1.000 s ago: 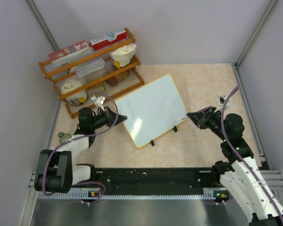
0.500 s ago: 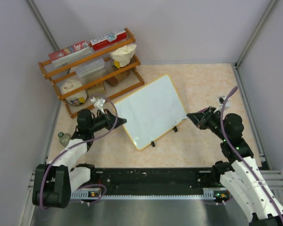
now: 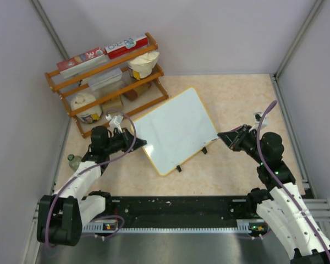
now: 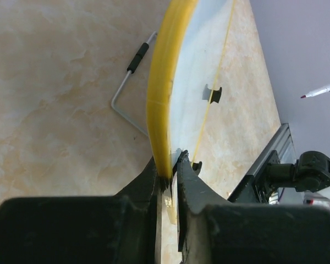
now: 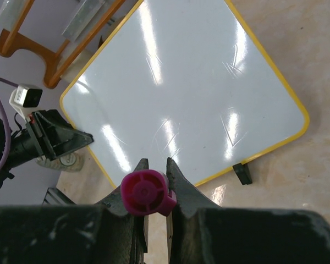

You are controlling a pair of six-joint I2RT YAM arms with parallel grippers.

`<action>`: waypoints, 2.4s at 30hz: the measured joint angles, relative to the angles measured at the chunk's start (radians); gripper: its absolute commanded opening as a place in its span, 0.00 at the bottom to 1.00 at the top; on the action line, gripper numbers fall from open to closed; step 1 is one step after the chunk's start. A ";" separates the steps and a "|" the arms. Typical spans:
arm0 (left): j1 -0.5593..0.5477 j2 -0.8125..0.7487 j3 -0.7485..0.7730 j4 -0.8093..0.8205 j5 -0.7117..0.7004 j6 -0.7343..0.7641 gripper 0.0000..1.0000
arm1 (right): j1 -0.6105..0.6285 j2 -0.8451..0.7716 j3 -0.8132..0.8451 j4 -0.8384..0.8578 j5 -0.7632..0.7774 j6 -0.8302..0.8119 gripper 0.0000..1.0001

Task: Write a sentence on the whiteboard
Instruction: Move the whiteboard to the center of the board.

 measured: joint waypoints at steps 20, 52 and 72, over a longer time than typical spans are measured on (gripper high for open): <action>-0.011 -0.312 0.077 -0.505 -0.404 0.135 0.69 | 0.000 -0.008 0.000 -0.001 0.001 0.000 0.00; -0.889 0.378 0.518 -0.428 -0.608 0.318 0.73 | -0.203 0.013 -0.014 -0.093 -0.006 -0.060 0.00; -1.017 0.607 0.528 -0.382 -0.768 0.338 0.70 | -0.260 0.022 -0.045 -0.113 -0.096 -0.079 0.00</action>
